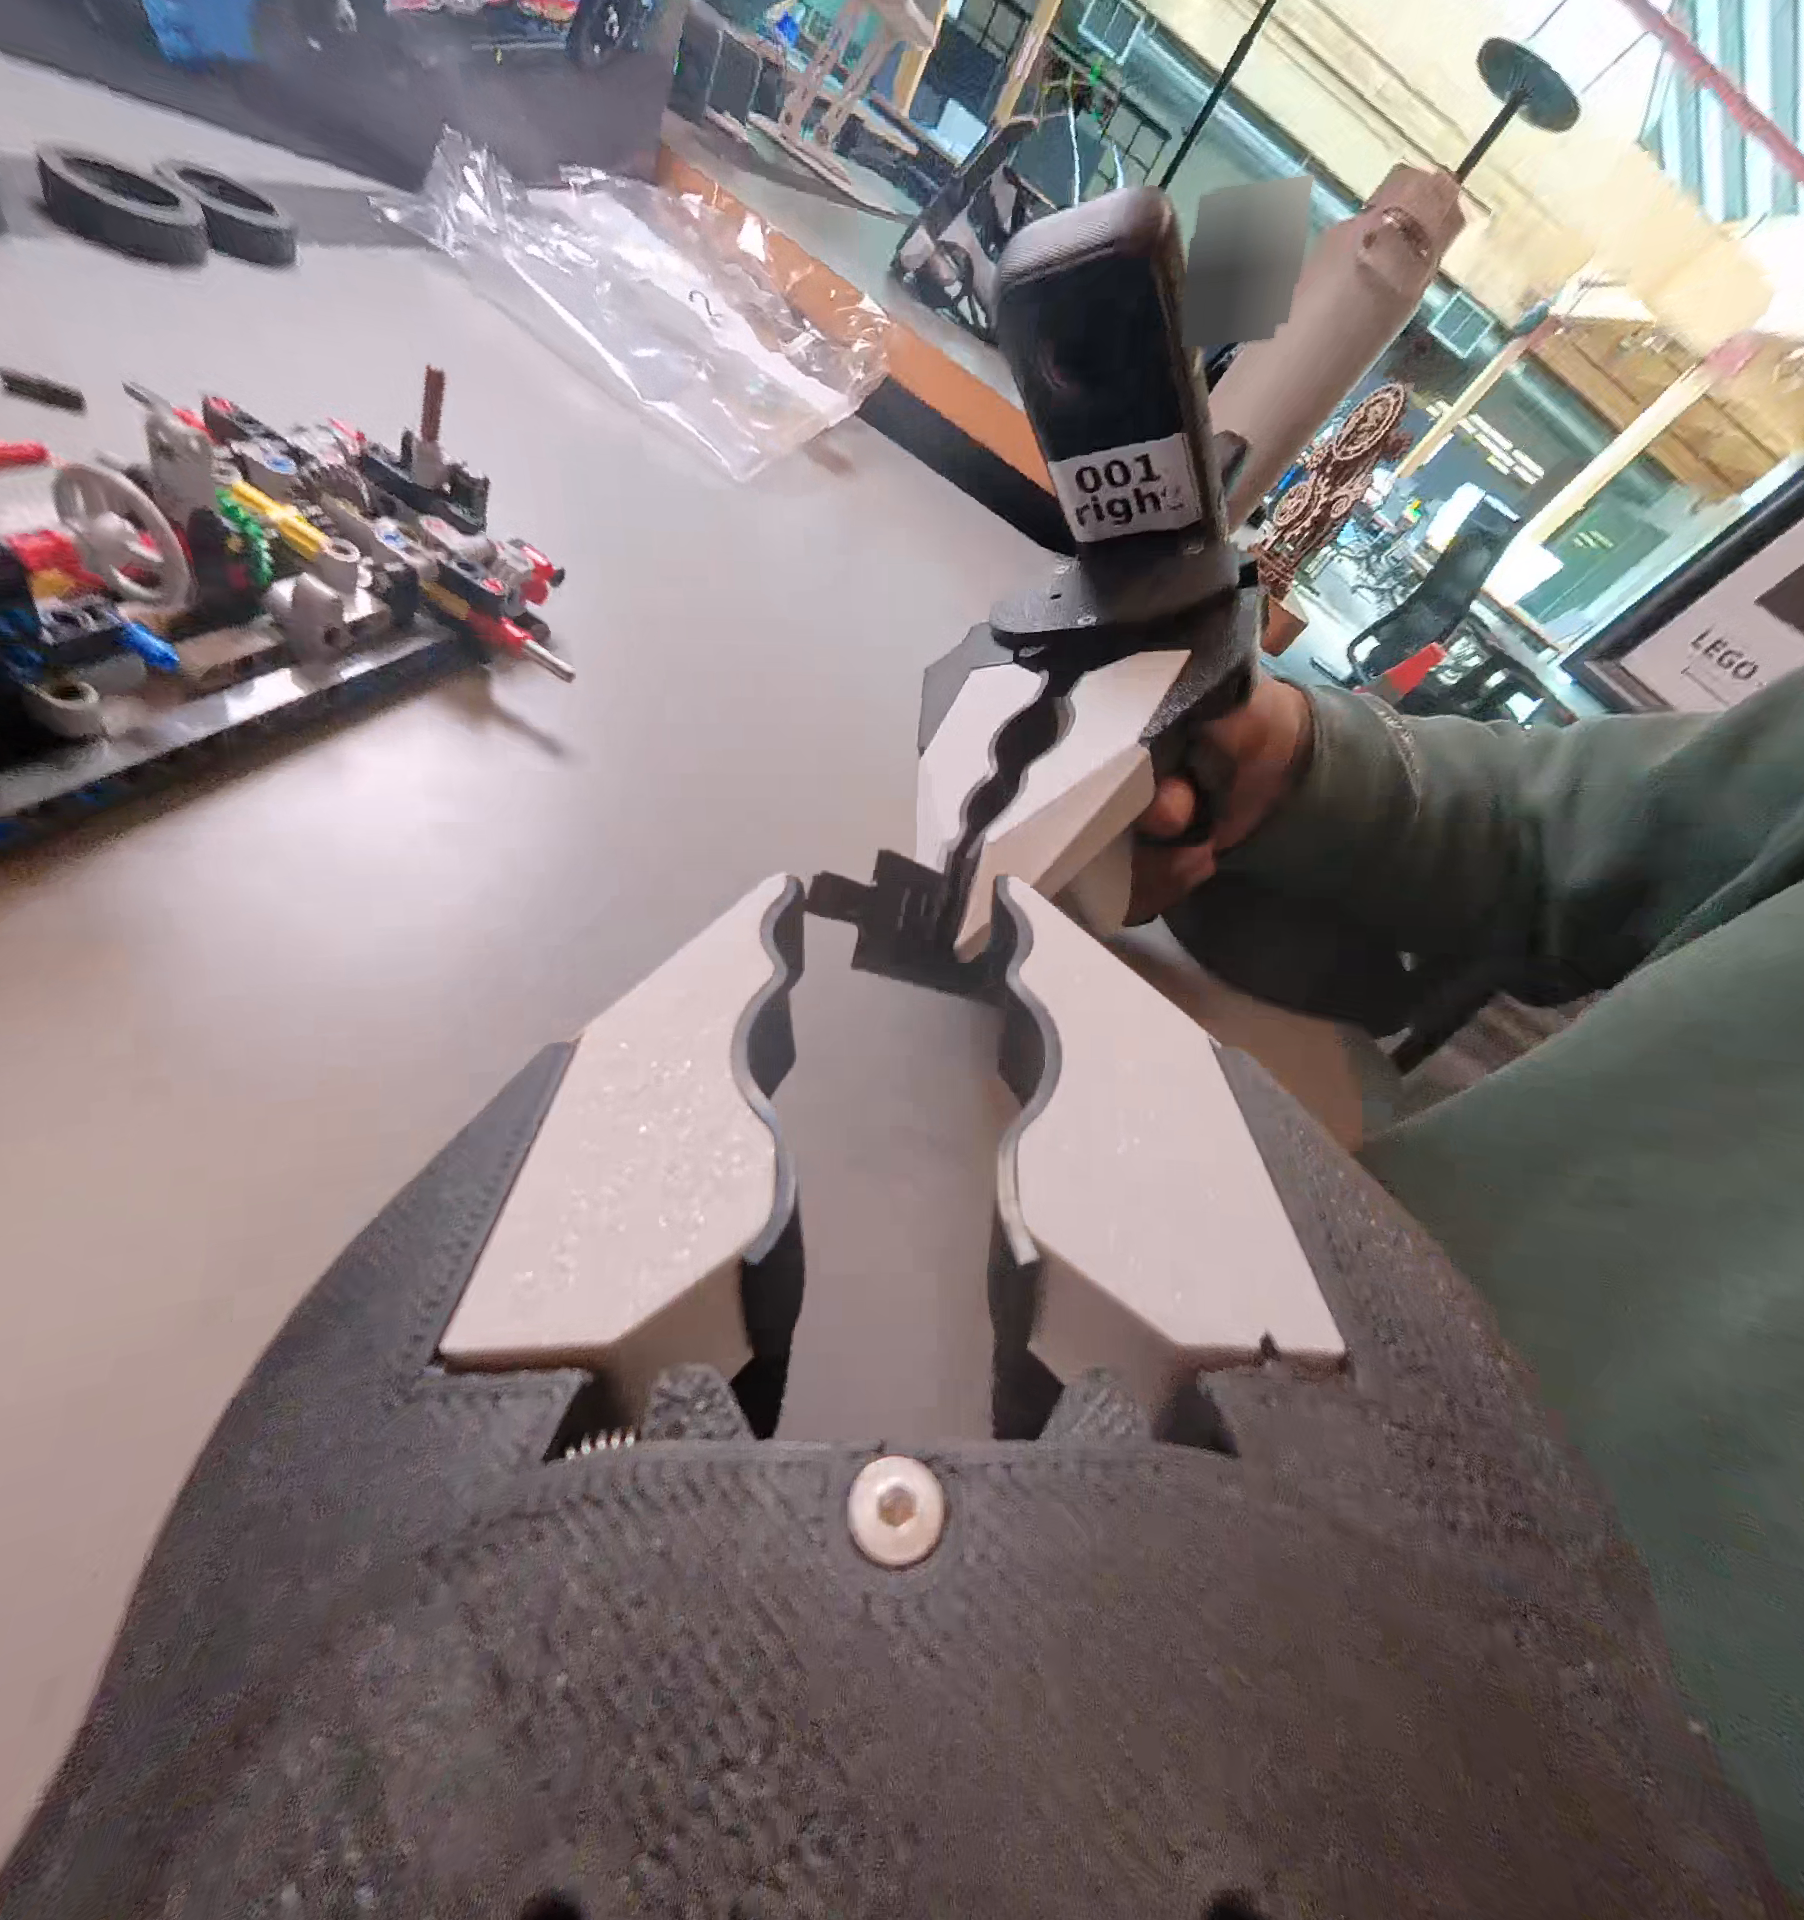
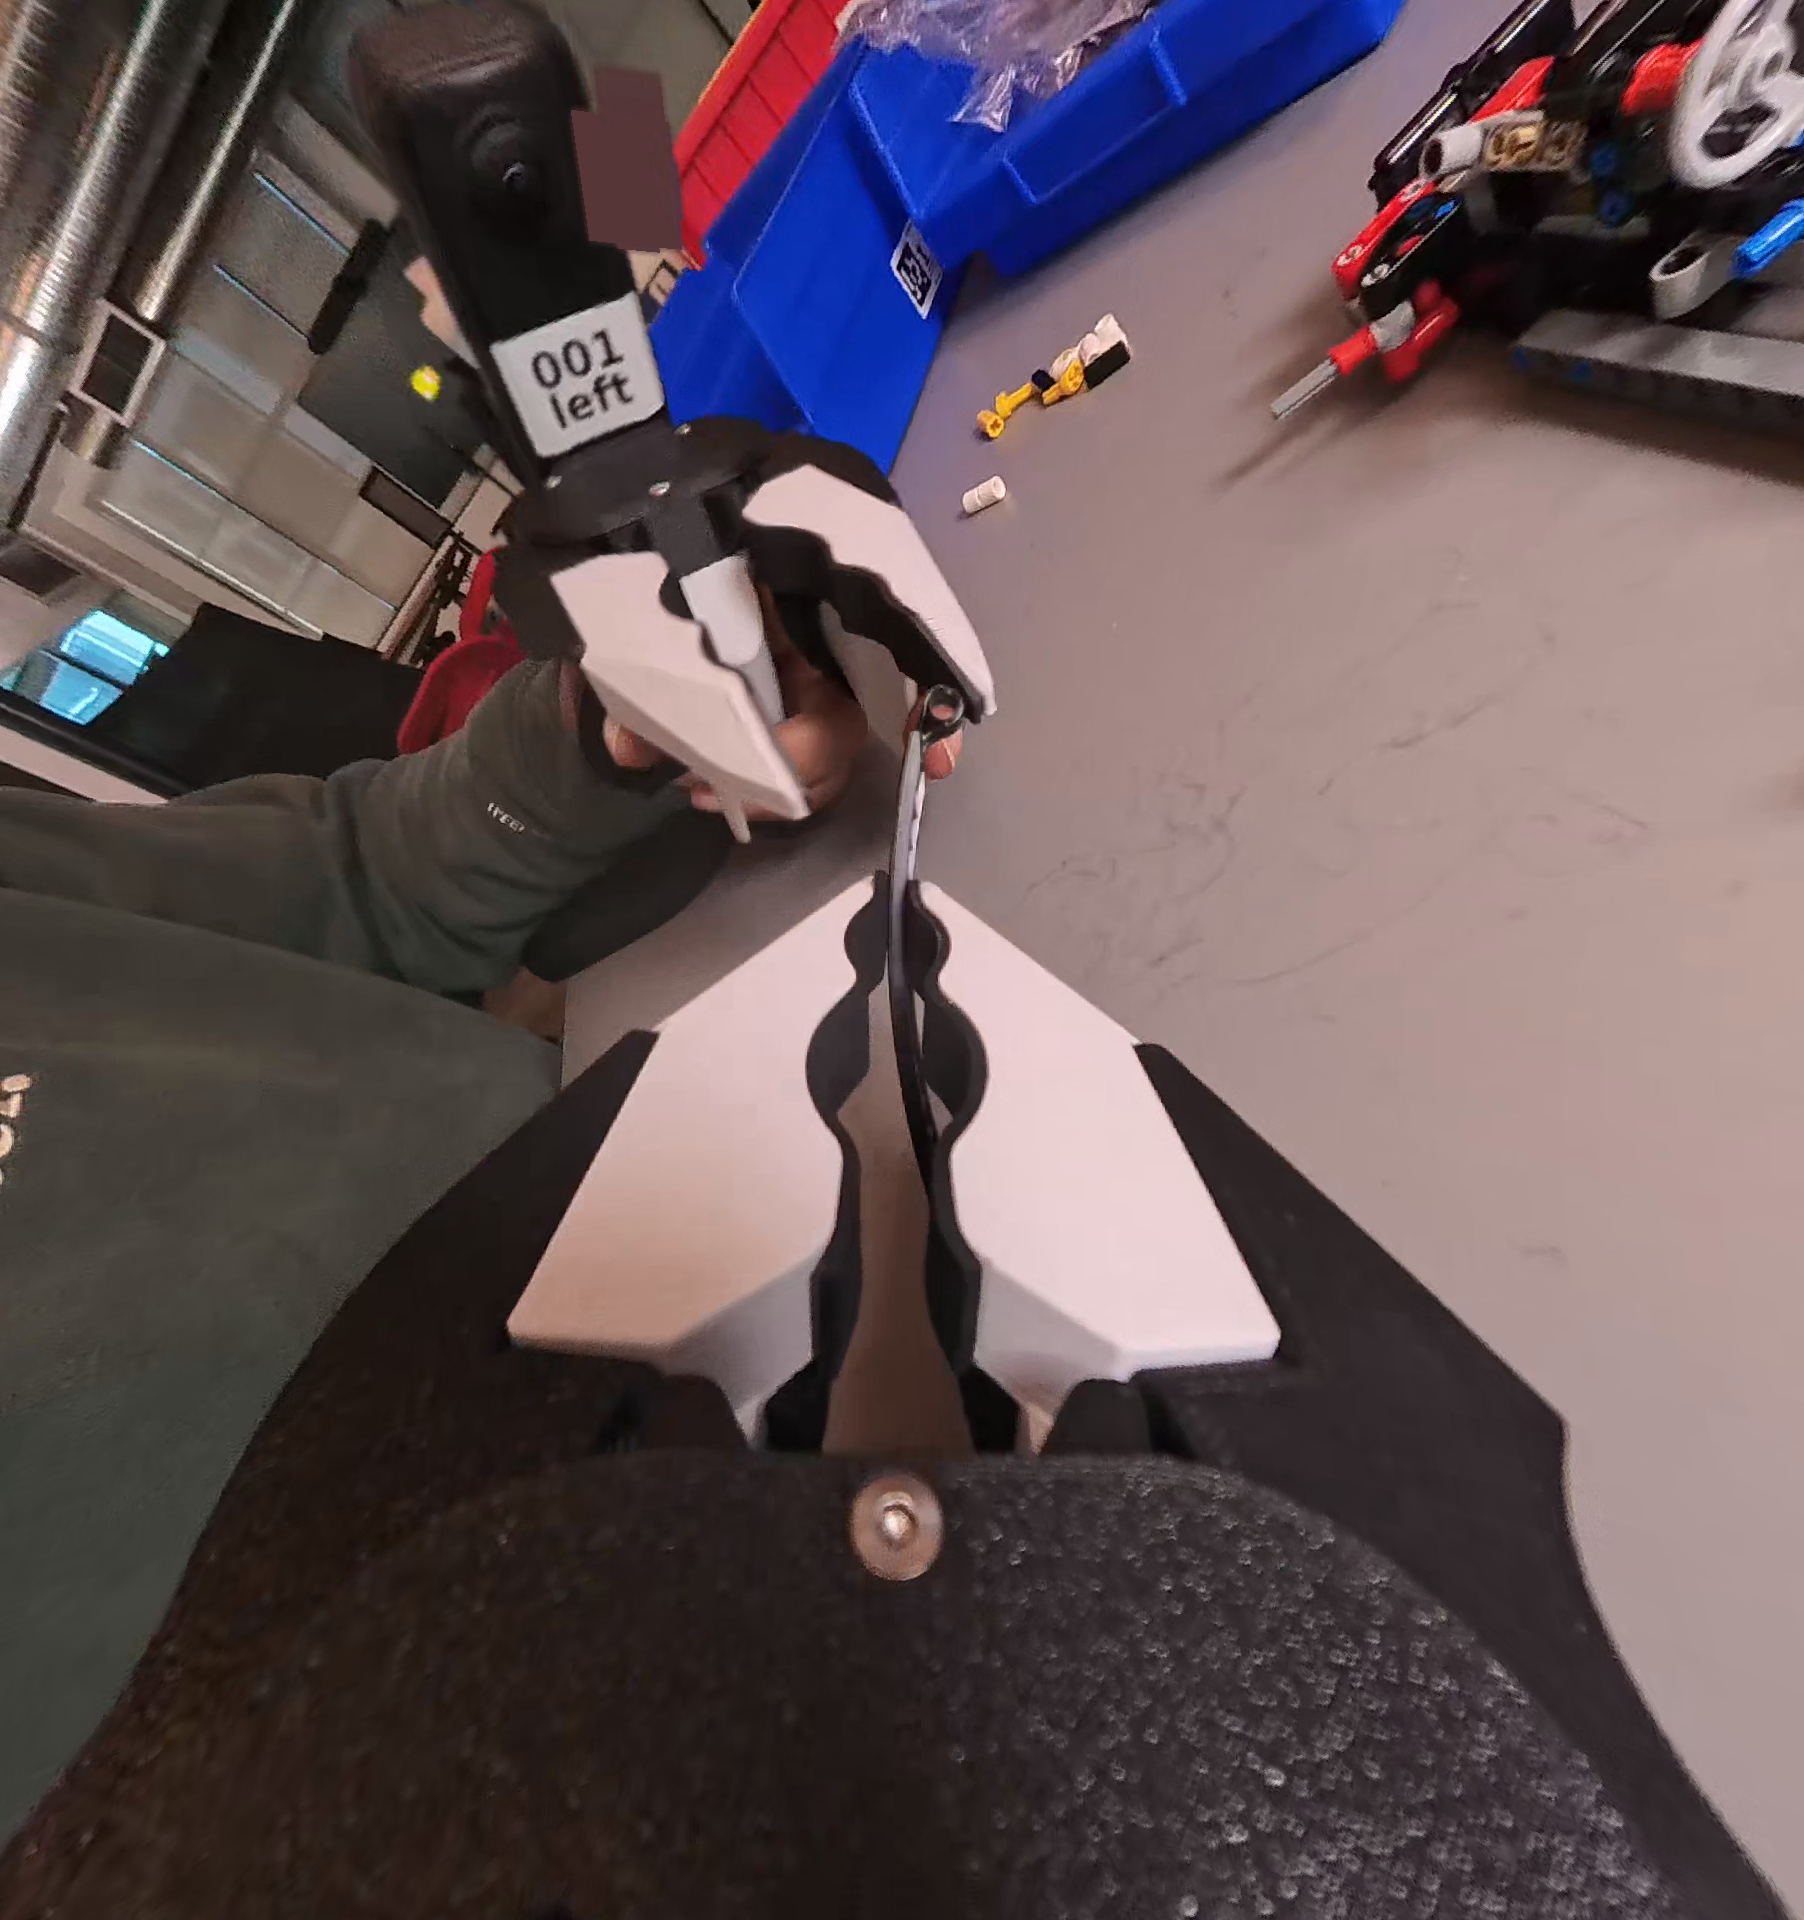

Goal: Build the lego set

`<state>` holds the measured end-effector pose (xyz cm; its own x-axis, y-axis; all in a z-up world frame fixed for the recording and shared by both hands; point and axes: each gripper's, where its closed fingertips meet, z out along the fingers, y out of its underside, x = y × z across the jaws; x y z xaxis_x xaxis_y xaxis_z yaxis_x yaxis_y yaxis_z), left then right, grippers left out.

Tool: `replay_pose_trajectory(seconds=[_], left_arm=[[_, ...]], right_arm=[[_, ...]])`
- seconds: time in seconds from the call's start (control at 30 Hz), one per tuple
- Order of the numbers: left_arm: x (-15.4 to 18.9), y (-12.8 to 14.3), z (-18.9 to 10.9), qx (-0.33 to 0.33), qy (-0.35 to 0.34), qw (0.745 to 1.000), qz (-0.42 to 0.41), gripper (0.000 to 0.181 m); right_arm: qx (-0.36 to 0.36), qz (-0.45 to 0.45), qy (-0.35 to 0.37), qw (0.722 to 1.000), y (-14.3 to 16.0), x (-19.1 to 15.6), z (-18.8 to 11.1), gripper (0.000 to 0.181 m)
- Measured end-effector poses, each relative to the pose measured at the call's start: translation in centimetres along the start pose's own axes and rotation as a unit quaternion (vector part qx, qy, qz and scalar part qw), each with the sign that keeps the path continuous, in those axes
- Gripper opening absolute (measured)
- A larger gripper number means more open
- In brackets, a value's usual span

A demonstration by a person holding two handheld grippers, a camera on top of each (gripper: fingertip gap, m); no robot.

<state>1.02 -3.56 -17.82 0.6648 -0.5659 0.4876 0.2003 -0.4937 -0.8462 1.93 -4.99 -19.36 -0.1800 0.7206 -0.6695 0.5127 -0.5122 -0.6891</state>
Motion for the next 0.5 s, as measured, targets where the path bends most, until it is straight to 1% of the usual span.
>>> replay_pose_trajectory(seconds=[0.07, 0.17, 0.23, 0.3, 0.37, 0.43, 0.5], left_arm=[[-0.7, 0.5, 0.3, -0.021, -0.011, 1.0, -0.001, 0.016], [-0.9, 1.1, 0.7, -0.061, 0.001, 0.998, -0.016, 0.013], [-0.8, 1.6, 1.2, -0.105, 0.021, 0.994, -0.025, 0.01], [-0.9, 2.2, 1.7, -0.153, 0.037, 0.987, -0.021, 0.009], [-0.7, 2.9, 2.4, -0.209, 0.063, 0.976, -0.018, 0.009], [-1.0, 3.5, 3.2, -0.256, 0.08, 0.963, -0.01, 0.009], [-1.5, 3.5, 4.3, -0.283, 0.093, 0.955, -0.008, 0.01]], right_arm=[[-0.006, -0.002, -0.002, 1.0, 0.3, -0.1, 0.1, 0.0], [-0.027, -0.03, 0.025, 0.999, 0.9, 0.8, -0.2, 0.0], [-0.047, -0.059, 0.047, 0.996, 1.2, 1.5, -0.5, 0.008], [-0.06, -0.116, 0.079, 0.988, 1.0, 2.1, -1.1, 0.02], [-0.086, -0.197, 0.126, 0.969, 1.1, 3.1, -1.8, 0.02], [-0.12, -0.266, 0.175, 0.94, 1.5, 4.3, -2.6, 0.019], [-0.143, -0.304, 0.205, 0.919, 1.8, 4.9, -3.3, 0.014]])
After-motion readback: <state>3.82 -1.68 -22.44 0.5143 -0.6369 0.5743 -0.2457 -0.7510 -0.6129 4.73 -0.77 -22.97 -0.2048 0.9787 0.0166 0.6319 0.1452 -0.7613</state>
